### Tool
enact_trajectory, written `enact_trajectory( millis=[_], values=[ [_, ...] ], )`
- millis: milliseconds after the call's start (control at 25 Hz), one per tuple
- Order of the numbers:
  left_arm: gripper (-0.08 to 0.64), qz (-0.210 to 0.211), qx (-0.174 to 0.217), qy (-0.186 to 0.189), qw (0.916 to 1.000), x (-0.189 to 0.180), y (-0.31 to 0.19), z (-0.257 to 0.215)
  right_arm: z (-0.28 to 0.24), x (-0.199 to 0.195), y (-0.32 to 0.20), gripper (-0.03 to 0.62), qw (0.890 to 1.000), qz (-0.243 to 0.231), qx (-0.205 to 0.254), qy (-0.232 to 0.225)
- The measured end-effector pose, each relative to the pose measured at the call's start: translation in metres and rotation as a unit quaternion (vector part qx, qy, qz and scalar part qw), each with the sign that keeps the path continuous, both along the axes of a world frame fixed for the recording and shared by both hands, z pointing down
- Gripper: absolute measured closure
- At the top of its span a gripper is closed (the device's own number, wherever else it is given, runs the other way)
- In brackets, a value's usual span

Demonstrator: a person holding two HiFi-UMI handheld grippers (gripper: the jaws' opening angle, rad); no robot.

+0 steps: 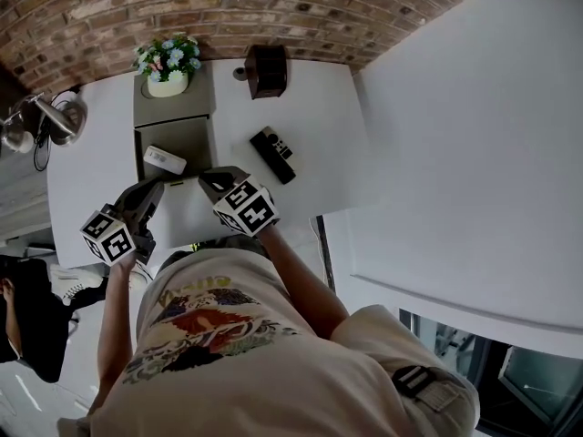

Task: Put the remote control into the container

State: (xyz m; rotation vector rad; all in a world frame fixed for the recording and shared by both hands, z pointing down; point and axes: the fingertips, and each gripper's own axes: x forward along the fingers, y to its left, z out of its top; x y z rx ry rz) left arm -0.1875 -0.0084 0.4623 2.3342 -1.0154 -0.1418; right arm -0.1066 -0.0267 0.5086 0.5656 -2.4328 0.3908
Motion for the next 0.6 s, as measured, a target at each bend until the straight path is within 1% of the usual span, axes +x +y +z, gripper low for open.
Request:
enact_trajectory(
  millis=[80, 280, 400, 600],
  values=[
    [0.555, 0.007, 0.0, 0.011, 0.9999, 0.006, 0.001, -0.004, -0.002, 0.004, 0.0, 0.581, 1.0, 0.008, 0.003, -0.002],
    [0.555, 0.025, 0.012, -0.016, 0.9995, 0.02, 0.0, -0.003, -0.004, 0.013, -0.001, 0.581, 1.0, 0.024, 0.008, -0.006],
    [0.555, 0.033, 0.017, -0.017, 0.9992, 0.029, 0.0, -0.003, -0.004, 0.022, 0.0, 0.581, 0.999, 0.033, 0.009, -0.007],
    [0.555, 0.046, 0.012, -0.018, 0.9987, 0.047, 0.0, -0.005, -0.003, 0.039, 0.002, 0.581, 0.999, 0.042, 0.01, -0.005]
  ],
)
